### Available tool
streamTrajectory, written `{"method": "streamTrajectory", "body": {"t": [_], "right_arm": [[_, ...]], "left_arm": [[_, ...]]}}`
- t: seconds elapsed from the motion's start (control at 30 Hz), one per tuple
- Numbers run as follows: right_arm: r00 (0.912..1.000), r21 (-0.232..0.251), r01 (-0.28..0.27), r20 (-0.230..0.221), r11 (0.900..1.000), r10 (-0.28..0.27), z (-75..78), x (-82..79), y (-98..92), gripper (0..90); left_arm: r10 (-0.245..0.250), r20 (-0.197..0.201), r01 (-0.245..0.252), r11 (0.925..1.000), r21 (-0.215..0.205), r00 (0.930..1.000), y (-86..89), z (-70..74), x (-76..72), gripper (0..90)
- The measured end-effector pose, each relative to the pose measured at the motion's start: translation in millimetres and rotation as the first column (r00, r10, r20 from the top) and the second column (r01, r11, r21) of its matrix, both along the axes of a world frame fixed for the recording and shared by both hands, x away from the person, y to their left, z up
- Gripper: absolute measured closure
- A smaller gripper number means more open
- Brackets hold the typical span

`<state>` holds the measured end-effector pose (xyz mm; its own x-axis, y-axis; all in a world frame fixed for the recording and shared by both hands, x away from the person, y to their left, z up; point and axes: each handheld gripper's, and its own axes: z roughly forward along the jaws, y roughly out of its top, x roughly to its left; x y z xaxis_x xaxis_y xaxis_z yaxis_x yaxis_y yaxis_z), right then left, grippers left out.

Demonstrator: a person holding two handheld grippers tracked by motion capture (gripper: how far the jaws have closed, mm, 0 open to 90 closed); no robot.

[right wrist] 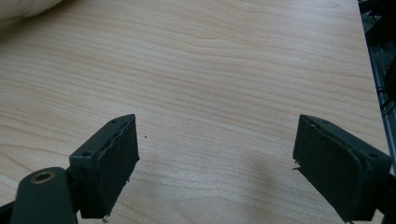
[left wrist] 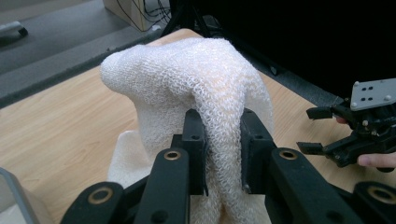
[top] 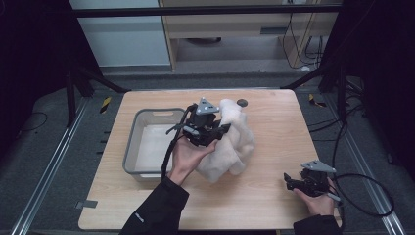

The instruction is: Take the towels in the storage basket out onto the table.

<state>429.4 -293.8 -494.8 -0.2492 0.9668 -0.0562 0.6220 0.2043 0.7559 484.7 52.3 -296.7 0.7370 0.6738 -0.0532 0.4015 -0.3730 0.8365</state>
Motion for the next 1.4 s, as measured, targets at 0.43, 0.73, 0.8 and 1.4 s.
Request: {"method": "streamTrajectory", "body": {"t": [0.43, 0.73, 0.8, 1.4], "right_arm": [[1.0, -0.003, -0.003, -0.006, 1.0, 0.003, -0.9, -0.3, 0.5, 14.2], [0.9999, -0.008, -0.007, -0.012, 1.0, 0.007, -1.6, -0.1, 0.6, 14.1], [0.9999, -0.006, -0.006, -0.012, 1.0, 0.006, -1.6, -0.1, 0.7, 14.1], [0.9999, -0.011, -0.007, -0.012, 1.0, 0.007, -2.6, 0.2, 1.0, 14.2]], "left_arm": [[-0.016, -0.062, 0.017, 0.9996, 0.022, 0.998, -9.7, -37.9, 10.0, 74.6], [-0.021, -0.114, 0.025, 0.9991, 0.033, 0.9933, -19.6, -67.5, 16.0, 73.3], [-0.022, -0.12, 0.026, 0.9991, 0.033, 0.9925, -21.3, -71.6, 17.0, 73.2], [-0.018, -0.133, 0.027, 0.9973, 0.068, 0.9909, -34.5, -100.4, 15.0, 62.3]]}}
